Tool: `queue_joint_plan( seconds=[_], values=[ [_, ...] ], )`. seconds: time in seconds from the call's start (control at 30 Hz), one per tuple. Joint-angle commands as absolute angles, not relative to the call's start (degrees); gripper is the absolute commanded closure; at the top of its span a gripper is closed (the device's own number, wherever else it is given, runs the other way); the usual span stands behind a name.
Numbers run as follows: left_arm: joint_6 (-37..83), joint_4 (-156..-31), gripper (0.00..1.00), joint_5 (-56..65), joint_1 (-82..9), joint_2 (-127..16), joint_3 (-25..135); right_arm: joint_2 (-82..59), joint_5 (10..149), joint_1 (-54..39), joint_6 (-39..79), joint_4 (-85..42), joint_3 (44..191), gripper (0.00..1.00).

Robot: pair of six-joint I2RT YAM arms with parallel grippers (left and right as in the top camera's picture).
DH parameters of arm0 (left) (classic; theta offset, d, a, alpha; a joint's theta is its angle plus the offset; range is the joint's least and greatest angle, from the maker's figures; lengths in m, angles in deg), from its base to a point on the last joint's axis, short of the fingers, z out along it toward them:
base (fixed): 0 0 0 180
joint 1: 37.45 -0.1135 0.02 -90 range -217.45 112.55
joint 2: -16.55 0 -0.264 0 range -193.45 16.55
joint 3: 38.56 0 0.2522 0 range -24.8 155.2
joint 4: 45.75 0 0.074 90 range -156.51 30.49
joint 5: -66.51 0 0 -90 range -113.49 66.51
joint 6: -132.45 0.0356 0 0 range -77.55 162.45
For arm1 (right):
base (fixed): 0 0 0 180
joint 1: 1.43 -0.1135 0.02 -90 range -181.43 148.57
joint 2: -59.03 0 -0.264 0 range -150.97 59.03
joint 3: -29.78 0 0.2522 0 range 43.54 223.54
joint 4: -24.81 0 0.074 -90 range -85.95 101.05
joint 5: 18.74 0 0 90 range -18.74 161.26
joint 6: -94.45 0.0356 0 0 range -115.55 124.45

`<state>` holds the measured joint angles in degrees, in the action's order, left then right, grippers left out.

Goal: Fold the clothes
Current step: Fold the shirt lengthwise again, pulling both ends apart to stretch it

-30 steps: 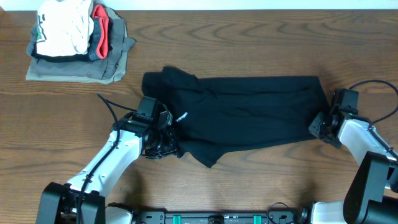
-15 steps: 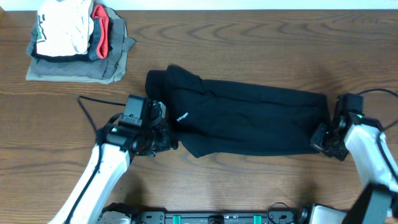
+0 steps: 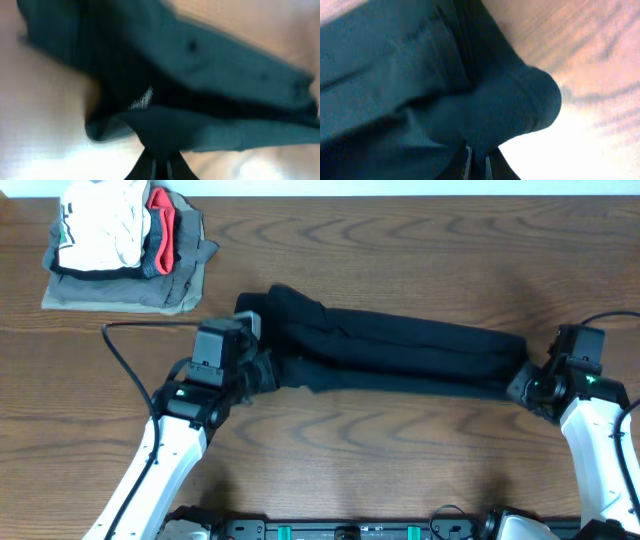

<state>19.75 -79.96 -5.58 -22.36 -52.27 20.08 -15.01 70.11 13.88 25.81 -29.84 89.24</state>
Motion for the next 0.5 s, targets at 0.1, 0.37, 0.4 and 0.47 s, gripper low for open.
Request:
queue_joint_plan(
  seconds=[0.1, 0.37, 0.4, 0.47],
  values=[
    [19.7, -68.9, 0.94, -8.0, -22.6, -58.9, 20.8, -16.6, 70.3, 14.2, 25.0, -23.6, 90.0, 0.93],
    [19.9, -58.7, 0.94, -8.0, -22.6, -67.8, 20.8, -21.8, 70.7, 12.7, 25.0, -16.6, 90.0, 0.93],
    [19.9, -57.3, 0.94, -8.0, -22.6, -68.5, 20.8, -22.8, 70.7, 12.5, 25.0, -15.6, 90.0, 0.93],
    [20.9, -54.9, 0.94, -8.2, -22.6, -69.4, 20.8, -24.6, 71.2, 12.4, 25.0, -13.7, 90.0, 0.94]
  ],
)
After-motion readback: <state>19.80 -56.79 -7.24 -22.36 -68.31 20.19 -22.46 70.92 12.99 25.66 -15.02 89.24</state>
